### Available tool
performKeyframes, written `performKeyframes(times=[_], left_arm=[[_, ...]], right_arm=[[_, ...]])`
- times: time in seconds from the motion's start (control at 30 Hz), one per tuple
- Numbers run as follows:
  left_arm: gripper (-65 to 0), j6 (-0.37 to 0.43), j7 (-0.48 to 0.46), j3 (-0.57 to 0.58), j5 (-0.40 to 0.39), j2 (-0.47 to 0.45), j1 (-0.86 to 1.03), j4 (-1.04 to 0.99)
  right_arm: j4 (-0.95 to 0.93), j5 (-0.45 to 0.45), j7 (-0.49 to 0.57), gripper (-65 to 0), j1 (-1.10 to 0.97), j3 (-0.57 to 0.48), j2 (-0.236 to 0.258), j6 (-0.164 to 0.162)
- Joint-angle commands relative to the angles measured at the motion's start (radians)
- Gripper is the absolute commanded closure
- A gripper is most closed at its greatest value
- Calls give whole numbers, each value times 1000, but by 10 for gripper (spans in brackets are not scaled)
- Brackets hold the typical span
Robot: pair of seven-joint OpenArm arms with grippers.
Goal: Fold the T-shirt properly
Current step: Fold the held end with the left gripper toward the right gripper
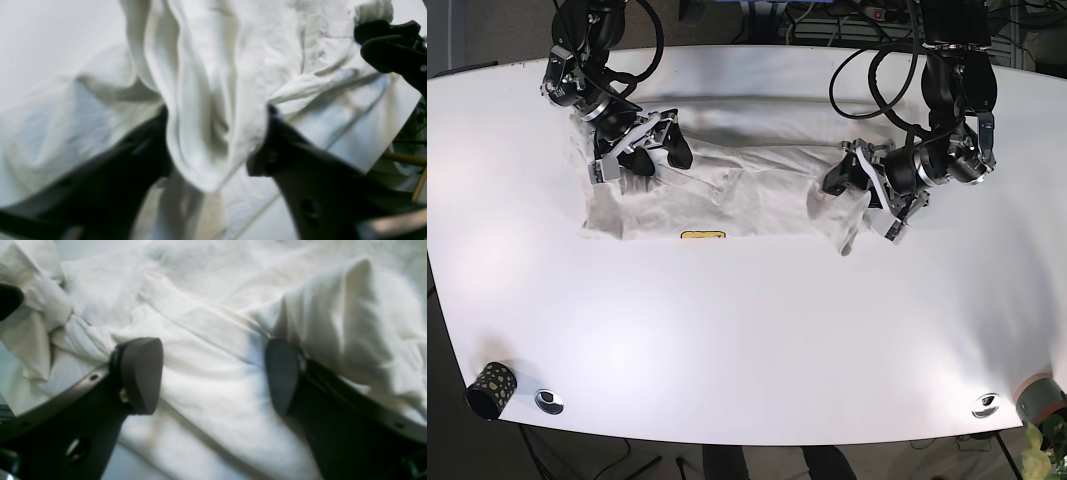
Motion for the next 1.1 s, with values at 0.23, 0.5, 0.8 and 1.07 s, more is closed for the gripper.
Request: performKeyframes(times=[0.23, 0.5, 0.8, 1.07], left_arm=[[-379, 62, -16, 154, -28, 45, -56, 24], [-379, 59, -13, 253, -20, 94, -103, 102], [-379, 59, -7, 199, 60, 38, -99, 127], [-378, 52, -11, 68, 58, -81, 16, 173]], right_arm=[[-8, -57, -69, -468, -4, -4, 1, -30], [-8, -58, -70, -468, 7, -4, 1, -30], [-4, -58, -70, -468, 10, -4, 3, -30], [114, -16, -98, -471, 4, 5, -2, -30]])
